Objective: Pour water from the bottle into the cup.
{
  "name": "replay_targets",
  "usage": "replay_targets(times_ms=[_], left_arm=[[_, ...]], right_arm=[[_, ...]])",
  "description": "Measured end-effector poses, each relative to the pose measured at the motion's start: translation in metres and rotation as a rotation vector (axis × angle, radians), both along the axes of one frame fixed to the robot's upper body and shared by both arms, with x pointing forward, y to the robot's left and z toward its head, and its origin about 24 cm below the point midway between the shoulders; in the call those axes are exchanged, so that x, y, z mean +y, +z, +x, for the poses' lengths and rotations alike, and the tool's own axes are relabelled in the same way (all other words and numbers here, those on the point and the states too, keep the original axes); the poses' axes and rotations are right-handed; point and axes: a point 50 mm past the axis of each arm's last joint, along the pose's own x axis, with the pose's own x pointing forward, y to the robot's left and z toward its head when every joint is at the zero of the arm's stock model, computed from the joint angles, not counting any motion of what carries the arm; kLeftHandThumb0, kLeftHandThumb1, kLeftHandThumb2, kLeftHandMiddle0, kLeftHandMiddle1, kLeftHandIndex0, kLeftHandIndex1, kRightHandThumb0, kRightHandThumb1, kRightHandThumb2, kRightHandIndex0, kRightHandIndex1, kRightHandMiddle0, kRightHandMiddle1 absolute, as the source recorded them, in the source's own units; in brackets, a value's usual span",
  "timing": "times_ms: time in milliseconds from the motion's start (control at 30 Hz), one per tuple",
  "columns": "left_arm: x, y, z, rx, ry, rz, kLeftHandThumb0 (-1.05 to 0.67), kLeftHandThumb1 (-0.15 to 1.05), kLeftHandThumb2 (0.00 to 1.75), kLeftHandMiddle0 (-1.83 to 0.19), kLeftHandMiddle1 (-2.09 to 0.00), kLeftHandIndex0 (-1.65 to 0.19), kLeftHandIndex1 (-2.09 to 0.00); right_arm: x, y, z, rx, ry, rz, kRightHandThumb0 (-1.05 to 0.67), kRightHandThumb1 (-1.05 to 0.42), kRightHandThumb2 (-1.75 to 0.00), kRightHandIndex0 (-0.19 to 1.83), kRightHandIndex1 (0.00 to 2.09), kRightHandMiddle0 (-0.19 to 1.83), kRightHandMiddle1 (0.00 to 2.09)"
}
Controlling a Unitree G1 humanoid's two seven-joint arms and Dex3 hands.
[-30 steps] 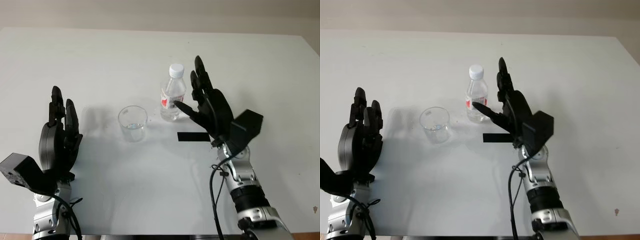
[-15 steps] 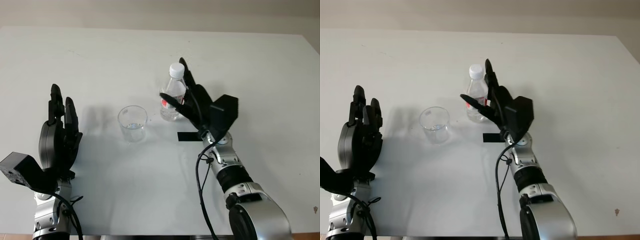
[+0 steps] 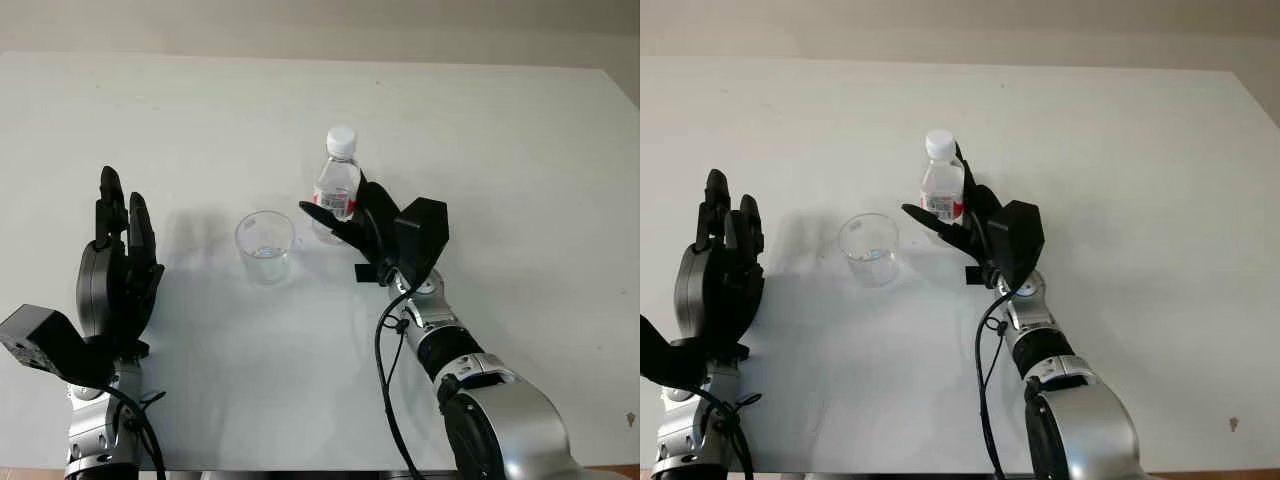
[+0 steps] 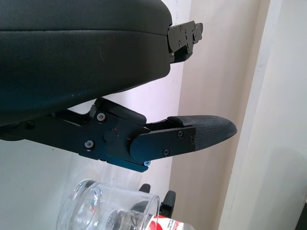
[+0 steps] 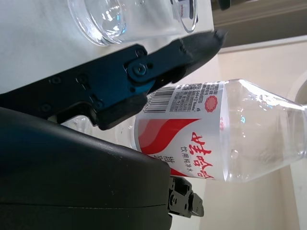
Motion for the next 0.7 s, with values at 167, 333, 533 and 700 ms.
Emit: replay_targets(times_ms=[167, 333, 533, 700], left_arm=[[0.0, 0.0, 0.0, -0.002, 0.002, 0.002, -0.7, 1.05, 0.54, 0.18, -0.05, 0.18, -0.03], [0.002, 0.001, 0.0, -0.004, 0.005, 0.005, -0.71, 1.05, 0.54, 0.18, -0.05, 0.17, -0.04], [0.004, 0.002, 0.0, -0.008, 0.016, 0.011, -0.71, 1.05, 0.52, 0.17, -0.06, 0.17, -0.05], [0.006, 0.001, 0.0, -0.005, 0.022, 0.014, -0.72, 1.05, 0.52, 0.19, -0.05, 0.19, -0.04]], right_arm=[[0.001, 0.003, 0.004, -0.006, -0.057, -0.061, -0.44, -1.02, -0.06, 0.26, 1.45, 0.14, 1.53], [0.004, 0.012, 0.009, -0.062, -0.097, -0.201, -0.51, -1.05, -0.15, 0.42, 2.0, 0.31, 1.94], [0.009, 0.022, 0.012, -0.171, -0.081, -0.394, -0.49, -1.05, -0.35, 1.03, 2.09, 0.82, 2.09], [0.011, 0.024, 0.012, -0.222, -0.084, -0.475, -0.4, -1.05, -0.46, 1.3, 2.09, 1.09, 2.09]])
